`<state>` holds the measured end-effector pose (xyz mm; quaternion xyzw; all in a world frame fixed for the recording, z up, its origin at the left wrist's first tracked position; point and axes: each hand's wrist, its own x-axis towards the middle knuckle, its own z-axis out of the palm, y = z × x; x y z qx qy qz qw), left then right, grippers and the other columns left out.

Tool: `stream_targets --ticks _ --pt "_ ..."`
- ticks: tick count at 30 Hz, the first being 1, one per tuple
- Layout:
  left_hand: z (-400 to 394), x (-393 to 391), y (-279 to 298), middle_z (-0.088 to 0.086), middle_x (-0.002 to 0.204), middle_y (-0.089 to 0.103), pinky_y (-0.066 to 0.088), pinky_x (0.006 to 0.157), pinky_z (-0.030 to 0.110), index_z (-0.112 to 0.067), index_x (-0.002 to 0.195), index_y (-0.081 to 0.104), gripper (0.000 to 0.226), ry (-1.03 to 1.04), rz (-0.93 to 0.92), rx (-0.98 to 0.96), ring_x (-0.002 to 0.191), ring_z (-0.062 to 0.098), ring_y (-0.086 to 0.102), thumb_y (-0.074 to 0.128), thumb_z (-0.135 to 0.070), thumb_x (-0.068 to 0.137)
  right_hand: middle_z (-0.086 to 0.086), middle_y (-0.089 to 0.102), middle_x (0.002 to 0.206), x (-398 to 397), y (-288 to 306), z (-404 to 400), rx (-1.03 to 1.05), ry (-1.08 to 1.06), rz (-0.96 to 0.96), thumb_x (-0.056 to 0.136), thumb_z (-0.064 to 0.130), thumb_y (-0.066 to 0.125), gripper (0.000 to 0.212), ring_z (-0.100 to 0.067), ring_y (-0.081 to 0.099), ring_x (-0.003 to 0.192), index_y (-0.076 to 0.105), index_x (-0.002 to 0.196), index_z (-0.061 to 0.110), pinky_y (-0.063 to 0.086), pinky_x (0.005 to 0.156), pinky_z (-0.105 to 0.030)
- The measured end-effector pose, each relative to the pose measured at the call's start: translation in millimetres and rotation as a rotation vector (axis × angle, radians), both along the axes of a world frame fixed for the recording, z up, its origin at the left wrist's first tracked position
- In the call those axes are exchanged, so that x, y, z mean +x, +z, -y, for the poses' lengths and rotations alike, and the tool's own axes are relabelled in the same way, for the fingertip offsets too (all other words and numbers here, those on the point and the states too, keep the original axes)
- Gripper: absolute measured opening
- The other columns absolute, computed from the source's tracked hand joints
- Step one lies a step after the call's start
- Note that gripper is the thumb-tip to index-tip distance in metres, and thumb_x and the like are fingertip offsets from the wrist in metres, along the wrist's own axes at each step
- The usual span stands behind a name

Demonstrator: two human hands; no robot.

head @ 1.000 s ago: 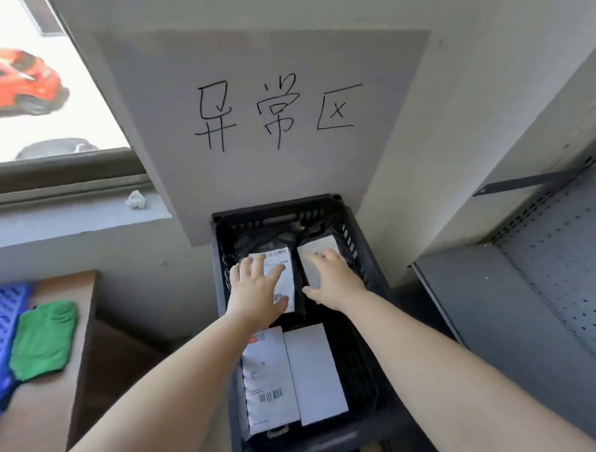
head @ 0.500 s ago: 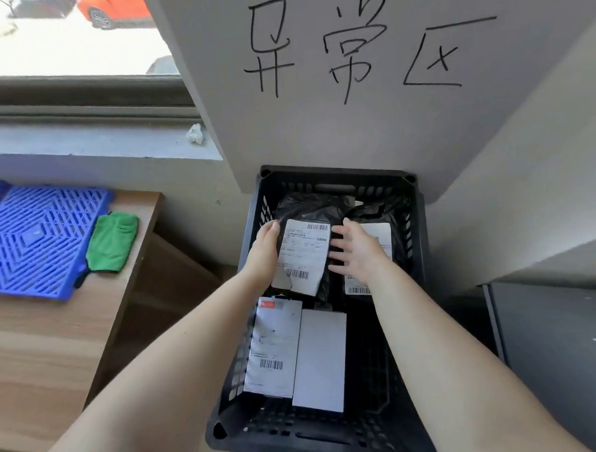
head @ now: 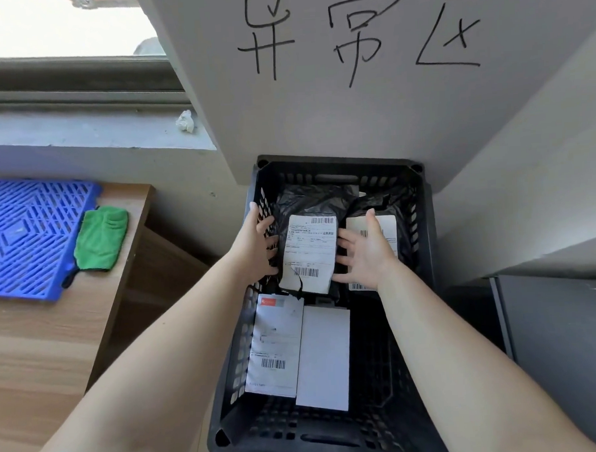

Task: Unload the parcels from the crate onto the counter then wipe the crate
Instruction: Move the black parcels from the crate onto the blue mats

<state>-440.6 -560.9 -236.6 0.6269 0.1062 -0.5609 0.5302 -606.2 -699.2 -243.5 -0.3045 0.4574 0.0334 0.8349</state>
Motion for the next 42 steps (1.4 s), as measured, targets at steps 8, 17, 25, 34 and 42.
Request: stream_targets --ticks 8,17,25,34,42 --pt "-7 -10 7 0.012 0.157 0.035 0.025 0.110 0.069 -0.017 0.150 0.040 0.102 -0.003 -0.087 0.002 0.144 0.033 0.031 0.029 -0.089 0.079 0.001 0.060 0.135 -15 16 3 -0.063 0.013 -0.001 0.077 0.090 0.000 0.105 -0.025 0.057 0.114 0.064 0.130 0.025 0.035 0.112 -0.051" --pt "-13 -13 26 0.014 0.153 0.040 0.028 0.107 0.068 -0.024 0.145 0.047 0.084 -0.022 -0.046 -0.068 0.140 0.040 0.035 0.025 -0.081 0.088 -0.007 0.065 0.128 -26 32 -7 -0.151 -0.059 0.038 0.081 0.087 0.004 0.101 -0.030 0.055 0.120 0.068 0.125 0.022 0.037 0.108 -0.051" --pt "-30 -7 68 0.010 0.130 0.060 0.053 0.088 0.057 -0.022 0.136 0.050 0.048 -0.040 0.057 -0.190 0.113 0.033 0.062 0.054 -0.048 0.096 -0.010 0.068 0.123 -6 68 -9 -0.353 -0.102 0.044 0.091 0.033 0.029 0.053 -0.026 0.056 0.097 0.070 0.119 0.014 0.044 0.085 -0.041" --pt "-82 -6 104 0.014 0.118 0.069 0.058 0.069 0.041 -0.021 0.129 0.053 0.039 0.124 0.319 -0.207 0.096 0.028 0.070 0.063 -0.008 0.093 -0.005 0.070 0.108 27 91 -29 -0.285 0.085 0.202 0.100 0.058 0.028 0.064 -0.025 0.063 0.097 0.071 0.116 0.012 0.048 0.090 -0.041" --pt "-162 1 108 0.003 0.111 0.071 0.057 0.066 0.041 -0.034 0.134 0.050 0.055 0.401 0.300 -0.195 0.078 0.022 0.071 0.060 -0.001 0.092 -0.007 0.070 0.102 85 108 -93 -0.433 0.281 0.250 0.092 0.018 0.063 0.034 -0.025 0.062 0.090 0.063 0.123 0.004 0.047 0.077 -0.037"
